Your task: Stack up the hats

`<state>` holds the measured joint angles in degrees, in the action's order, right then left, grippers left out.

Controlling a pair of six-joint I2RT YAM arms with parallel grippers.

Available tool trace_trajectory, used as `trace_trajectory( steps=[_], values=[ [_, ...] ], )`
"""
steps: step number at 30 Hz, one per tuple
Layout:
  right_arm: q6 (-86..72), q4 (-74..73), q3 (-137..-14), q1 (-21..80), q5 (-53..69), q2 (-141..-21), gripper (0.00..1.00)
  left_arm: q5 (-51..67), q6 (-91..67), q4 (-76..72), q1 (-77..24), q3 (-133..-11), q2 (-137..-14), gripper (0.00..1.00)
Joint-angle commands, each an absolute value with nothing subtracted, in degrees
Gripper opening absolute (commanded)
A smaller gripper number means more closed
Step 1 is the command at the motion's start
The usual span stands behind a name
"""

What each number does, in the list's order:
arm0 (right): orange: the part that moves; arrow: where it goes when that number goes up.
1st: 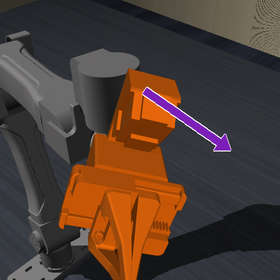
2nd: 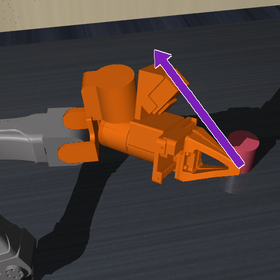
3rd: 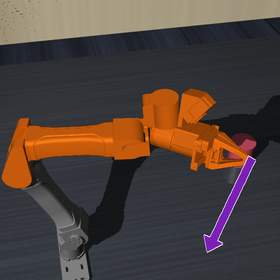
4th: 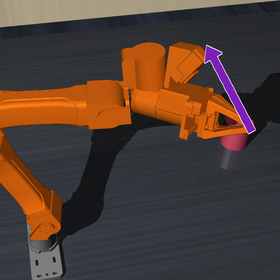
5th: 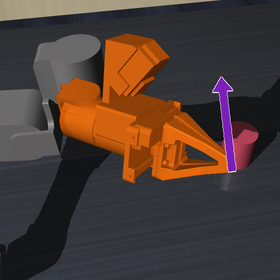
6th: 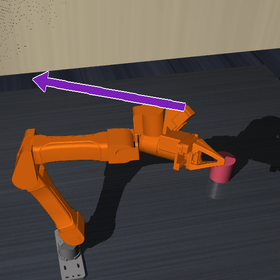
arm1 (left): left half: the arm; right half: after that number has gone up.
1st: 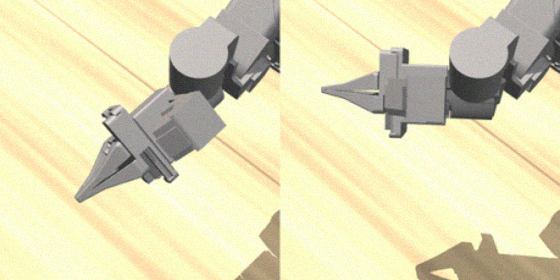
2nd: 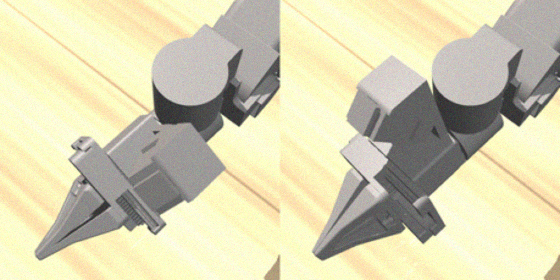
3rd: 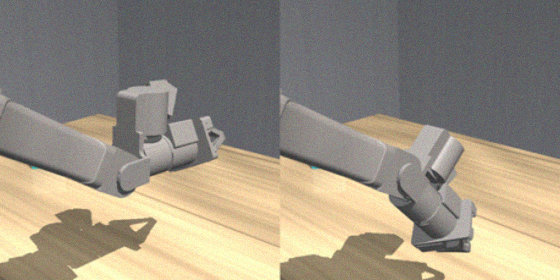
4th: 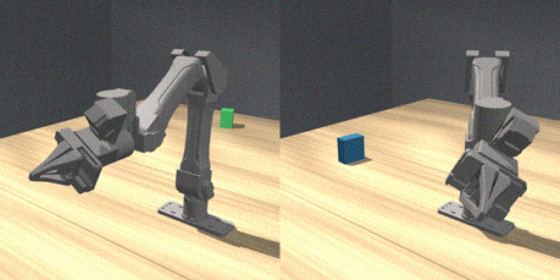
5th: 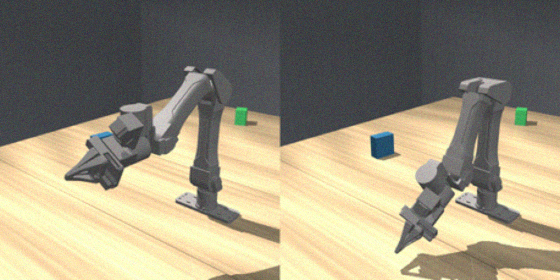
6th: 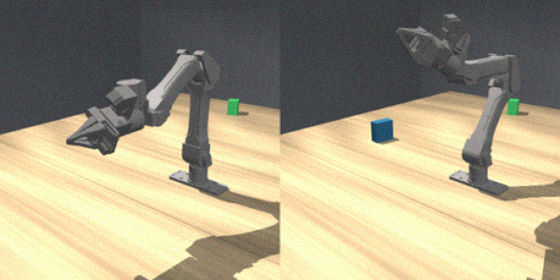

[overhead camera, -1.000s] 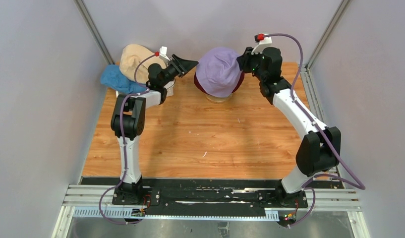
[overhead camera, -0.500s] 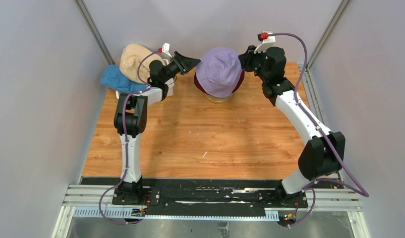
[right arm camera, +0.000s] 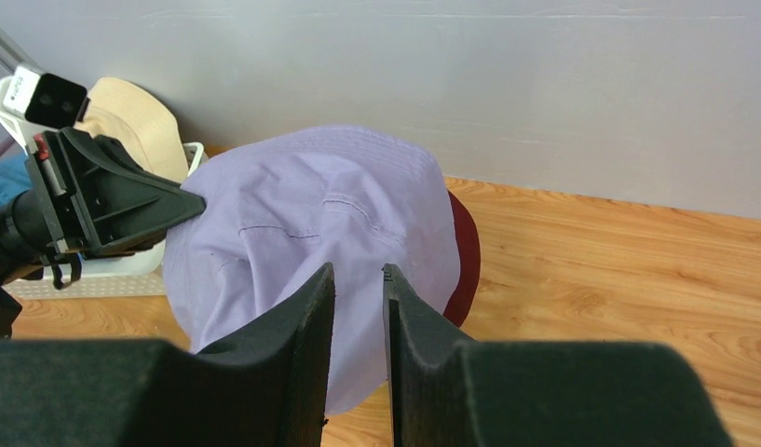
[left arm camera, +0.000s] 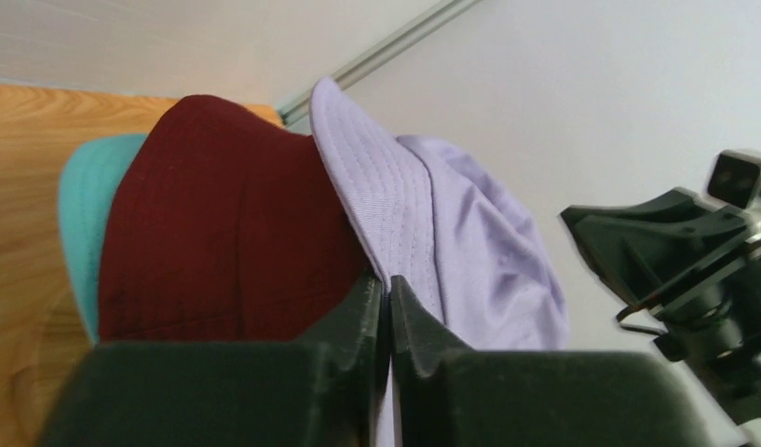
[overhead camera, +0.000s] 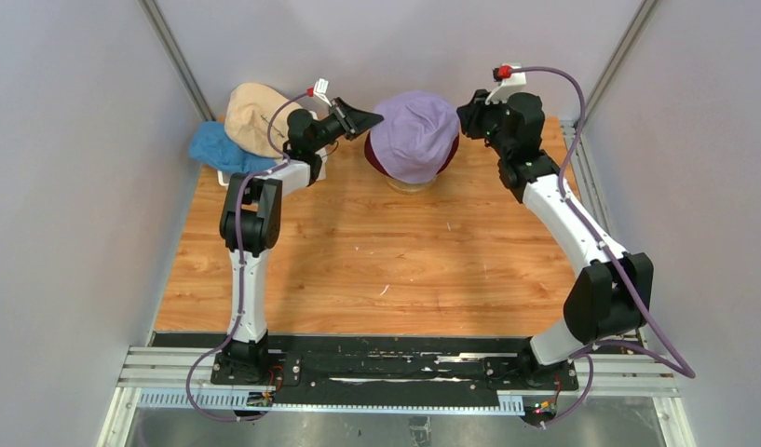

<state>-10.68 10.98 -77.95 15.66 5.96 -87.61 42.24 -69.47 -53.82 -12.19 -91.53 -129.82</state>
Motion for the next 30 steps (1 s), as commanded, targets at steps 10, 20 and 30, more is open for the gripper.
trace_trajectory(
  steps=[10,20,30],
  values=[
    [-11.4,12.6,-74.5,12.6,6.2,-85.2,0.26,36.2,-68.5,-50.9,-12.0,-96.4,-133.9,0.00],
    [-15.2,13.0,-75.5,9.5,12.4,-89.0,0.27,31.3,-71.4,-47.9,-11.7,-104.0,-139.7,0.00],
    [-25.2,19.4,-78.1,4.0,30.2,-97.0,0.46,30.8,-71.3,-45.4,-11.7,-107.6,-141.5,0.00]
  ],
)
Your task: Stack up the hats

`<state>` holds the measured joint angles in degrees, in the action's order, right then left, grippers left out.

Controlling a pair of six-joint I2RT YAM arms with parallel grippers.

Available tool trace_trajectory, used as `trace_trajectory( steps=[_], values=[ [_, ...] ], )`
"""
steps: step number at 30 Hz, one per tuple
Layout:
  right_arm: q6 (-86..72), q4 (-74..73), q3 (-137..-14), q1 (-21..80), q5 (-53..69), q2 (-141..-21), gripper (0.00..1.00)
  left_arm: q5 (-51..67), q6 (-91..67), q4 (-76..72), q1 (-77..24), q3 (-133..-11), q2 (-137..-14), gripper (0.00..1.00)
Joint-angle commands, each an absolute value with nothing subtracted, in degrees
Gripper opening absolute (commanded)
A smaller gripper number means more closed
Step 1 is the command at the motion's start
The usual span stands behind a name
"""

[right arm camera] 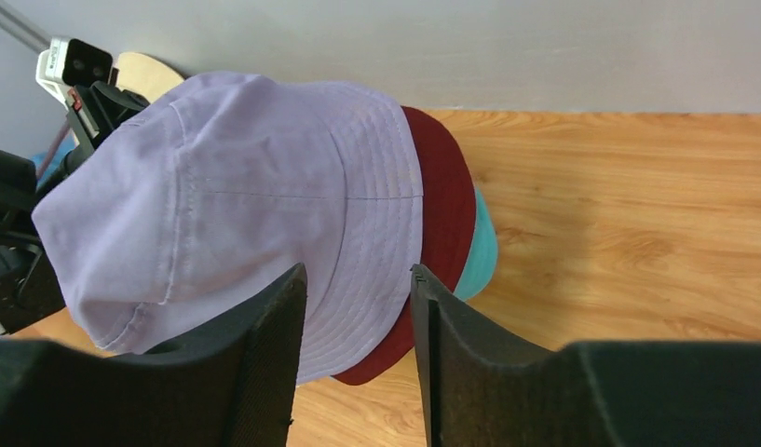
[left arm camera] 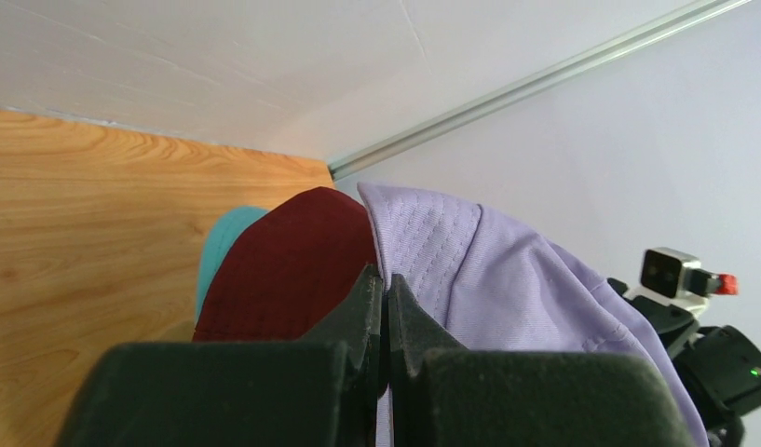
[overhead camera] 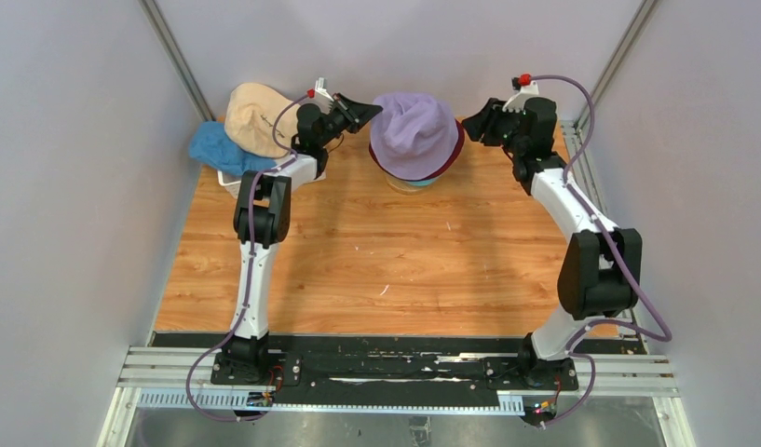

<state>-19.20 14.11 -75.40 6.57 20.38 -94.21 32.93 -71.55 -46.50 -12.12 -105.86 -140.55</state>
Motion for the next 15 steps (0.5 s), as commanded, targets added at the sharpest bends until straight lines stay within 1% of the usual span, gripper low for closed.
trace_trajectory(
  steps=[1,4,9,15],
  values=[
    [-26.4,20.6,-78.3,3.4,32.0,-97.9,0.47,30.8,-71.3,-45.4,-11.7,-107.6,-141.5,0.00],
    [-30.8,25.3,-78.7,2.1,38.0,-101.0,0.51,31.0,-71.4,-45.3,-11.7,-107.9,-141.7,0.00],
    [-38.3,32.7,-80.9,0.5,45.1,-107.4,0.52,31.6,-72.0,-45.3,-11.8,-108.6,-142.1,0.01],
    [-42.5,37.0,-82.0,0.1,47.7,-112.1,0.52,32.8,-72.6,-45.9,-11.7,-109.1,-142.2,0.07]
  ],
)
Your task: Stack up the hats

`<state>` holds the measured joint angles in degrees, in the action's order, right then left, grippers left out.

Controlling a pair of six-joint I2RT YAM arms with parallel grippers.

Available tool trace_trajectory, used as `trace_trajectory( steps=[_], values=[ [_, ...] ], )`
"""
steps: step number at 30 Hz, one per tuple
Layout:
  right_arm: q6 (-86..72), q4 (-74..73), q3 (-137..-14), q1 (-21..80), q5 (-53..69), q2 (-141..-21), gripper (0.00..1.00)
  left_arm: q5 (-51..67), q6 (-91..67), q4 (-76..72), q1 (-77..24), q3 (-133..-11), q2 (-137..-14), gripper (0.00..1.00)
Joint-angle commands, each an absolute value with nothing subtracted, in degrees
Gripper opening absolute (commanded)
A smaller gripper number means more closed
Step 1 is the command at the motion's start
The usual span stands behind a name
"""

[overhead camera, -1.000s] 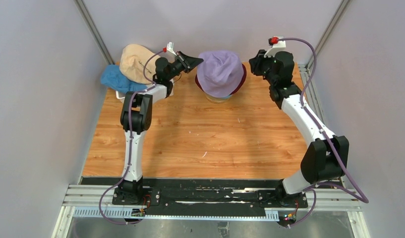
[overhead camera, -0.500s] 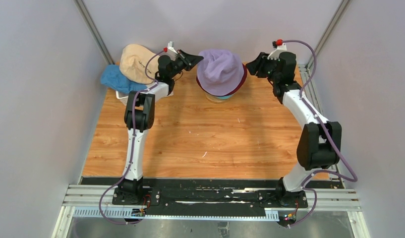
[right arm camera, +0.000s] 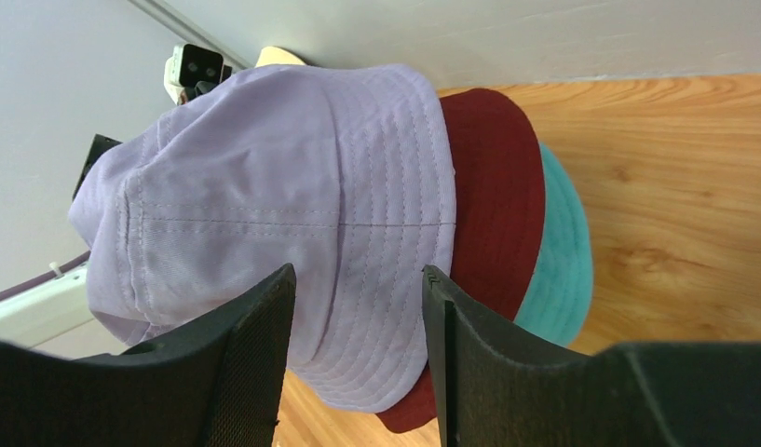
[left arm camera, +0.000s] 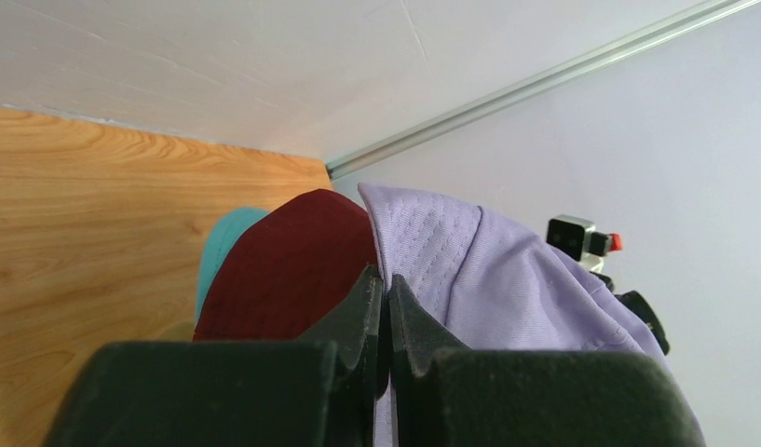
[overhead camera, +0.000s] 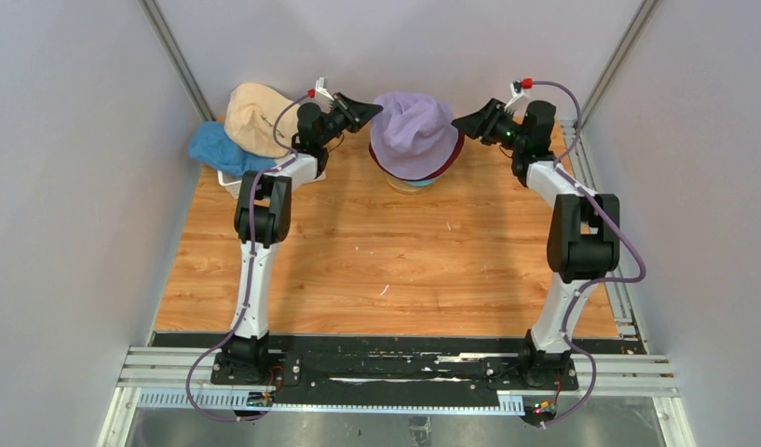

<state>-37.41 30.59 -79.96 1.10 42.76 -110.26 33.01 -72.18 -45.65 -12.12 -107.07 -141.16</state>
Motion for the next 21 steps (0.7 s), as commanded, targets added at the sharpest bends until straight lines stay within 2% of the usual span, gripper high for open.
trace_trajectory(
  steps=[1,17,21],
  values=[
    [-42.7,37.2,-82.0,0.1,47.7,-112.6,0.52,33.1,-72.7,-46.0,-11.8,-109.1,-142.2,0.08],
    [-45.7,41.4,-82.2,-0.9,48.4,-119.2,0.53,34.9,-72.8,-46.9,-11.9,-107.6,-141.7,0.27],
    [-49.5,46.2,-82.5,-1.5,50.0,-121.2,0.53,35.1,-72.7,-46.6,-12.0,-107.5,-141.8,0.26]
  ],
)
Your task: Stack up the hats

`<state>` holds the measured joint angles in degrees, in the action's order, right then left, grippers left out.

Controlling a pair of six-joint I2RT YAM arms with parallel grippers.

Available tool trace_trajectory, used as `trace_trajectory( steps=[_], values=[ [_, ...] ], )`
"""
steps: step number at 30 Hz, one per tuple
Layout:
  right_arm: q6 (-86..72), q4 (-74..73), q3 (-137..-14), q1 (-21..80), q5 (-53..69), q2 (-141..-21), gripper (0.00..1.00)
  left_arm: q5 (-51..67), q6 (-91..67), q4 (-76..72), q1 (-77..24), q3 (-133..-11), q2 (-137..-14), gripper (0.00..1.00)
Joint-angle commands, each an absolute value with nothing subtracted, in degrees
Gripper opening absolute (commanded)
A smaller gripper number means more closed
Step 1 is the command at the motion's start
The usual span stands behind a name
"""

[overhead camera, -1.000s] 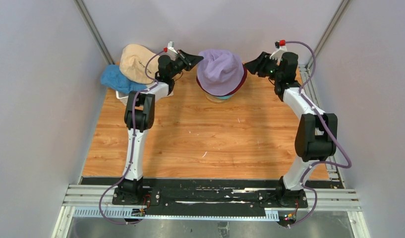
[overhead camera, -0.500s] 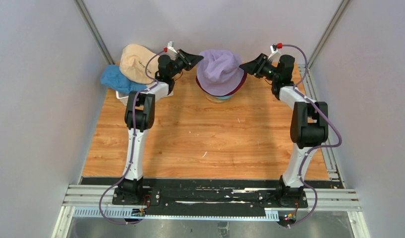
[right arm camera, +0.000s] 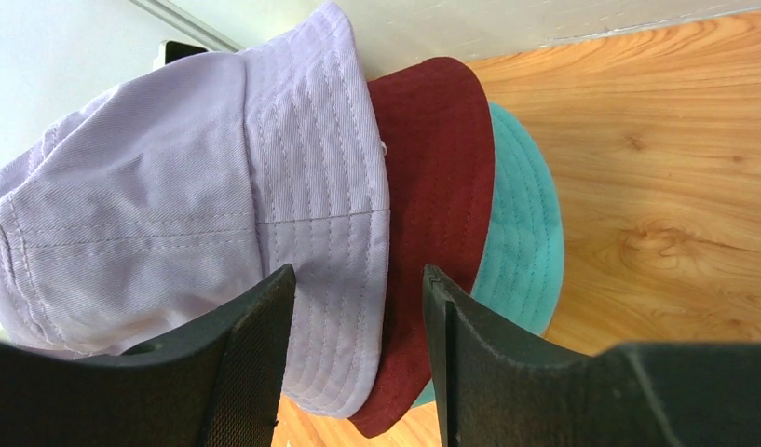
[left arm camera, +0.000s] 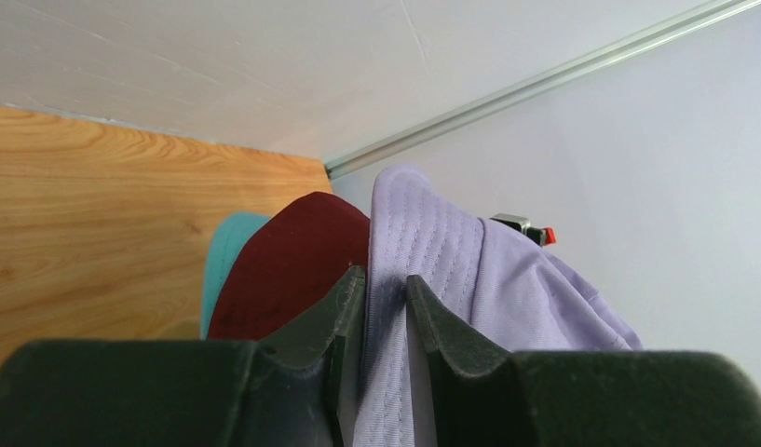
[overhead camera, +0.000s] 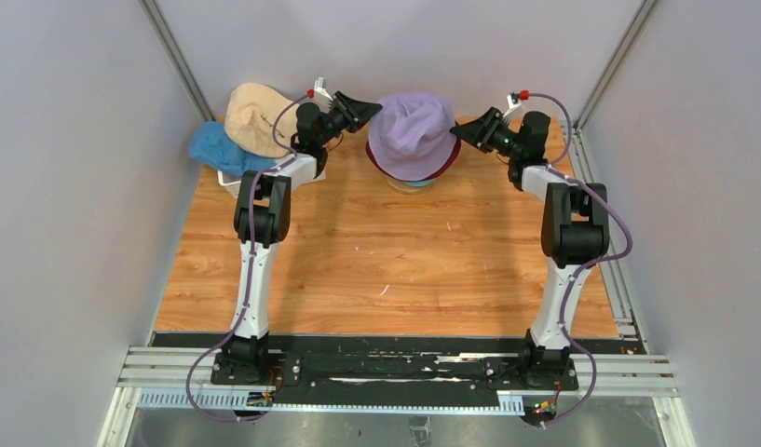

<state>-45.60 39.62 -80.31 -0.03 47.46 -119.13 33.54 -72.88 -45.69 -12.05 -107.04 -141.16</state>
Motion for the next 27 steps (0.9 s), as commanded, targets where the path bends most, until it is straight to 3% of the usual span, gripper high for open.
trace_trajectory(
  steps=[1,6,12,27],
  values=[
    [-50.6,47.5,-82.6,-1.5,50.6,-121.7,0.53,35.0,-72.7,-46.6,-12.0,-107.4,-141.8,0.25],
    [-62.5,61.8,-83.3,-2.2,54.2,-126.4,0.52,35.0,-72.9,-46.7,-12.0,-107.1,-142.1,0.15],
    [-81.9,82.1,-87.8,-3.3,56.8,-134.7,0.53,34.8,-73.4,-47.2,-12.0,-106.8,-142.6,0.13],
    [-87.3,86.5,-88.7,-2.7,60.4,-136.9,0.54,34.6,-73.0,-46.6,-12.0,-106.5,-142.7,0.12]
  ],
)
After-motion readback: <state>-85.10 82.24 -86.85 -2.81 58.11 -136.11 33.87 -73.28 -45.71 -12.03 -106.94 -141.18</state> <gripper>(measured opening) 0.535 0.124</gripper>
